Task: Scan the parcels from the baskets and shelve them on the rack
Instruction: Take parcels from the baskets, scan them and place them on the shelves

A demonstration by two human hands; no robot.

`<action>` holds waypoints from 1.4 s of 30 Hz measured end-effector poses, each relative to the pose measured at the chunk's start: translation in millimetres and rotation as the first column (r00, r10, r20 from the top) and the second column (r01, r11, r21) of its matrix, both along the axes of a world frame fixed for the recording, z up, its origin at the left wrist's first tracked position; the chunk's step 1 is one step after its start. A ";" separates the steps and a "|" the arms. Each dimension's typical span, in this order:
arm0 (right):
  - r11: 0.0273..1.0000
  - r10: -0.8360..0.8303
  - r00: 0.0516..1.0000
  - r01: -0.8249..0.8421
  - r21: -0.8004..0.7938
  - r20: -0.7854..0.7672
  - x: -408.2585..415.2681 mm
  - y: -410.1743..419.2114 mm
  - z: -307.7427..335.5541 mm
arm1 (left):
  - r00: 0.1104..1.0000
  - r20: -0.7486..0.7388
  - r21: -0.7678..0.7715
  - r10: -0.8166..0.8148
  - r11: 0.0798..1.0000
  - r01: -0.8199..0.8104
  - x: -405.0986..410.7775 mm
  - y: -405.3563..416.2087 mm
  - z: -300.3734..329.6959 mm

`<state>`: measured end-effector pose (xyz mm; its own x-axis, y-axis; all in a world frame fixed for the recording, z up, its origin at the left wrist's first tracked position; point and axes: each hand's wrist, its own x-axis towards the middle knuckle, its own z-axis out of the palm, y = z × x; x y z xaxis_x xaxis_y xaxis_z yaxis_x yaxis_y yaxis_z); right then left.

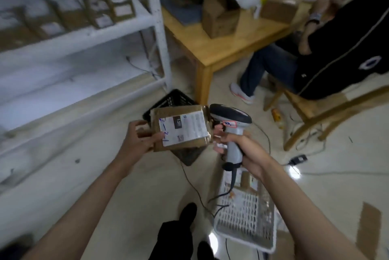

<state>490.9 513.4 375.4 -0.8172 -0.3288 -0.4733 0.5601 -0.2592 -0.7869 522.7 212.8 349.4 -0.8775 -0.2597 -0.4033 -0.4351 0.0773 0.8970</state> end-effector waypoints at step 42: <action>0.664 0.745 -0.318 0.269 0.698 -0.586 141.5 -527.0 290.4 | 0.772 -0.523 -0.472 0.360 0.632 -0.614 326.2 -496.2 332.8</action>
<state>632.4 -13.7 665.8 -0.2592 -0.8573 0.4448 -0.9631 0.1951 -0.1853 848.9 -283.4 682.2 -0.5831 -0.7567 0.2956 -0.2392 0.5076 0.8277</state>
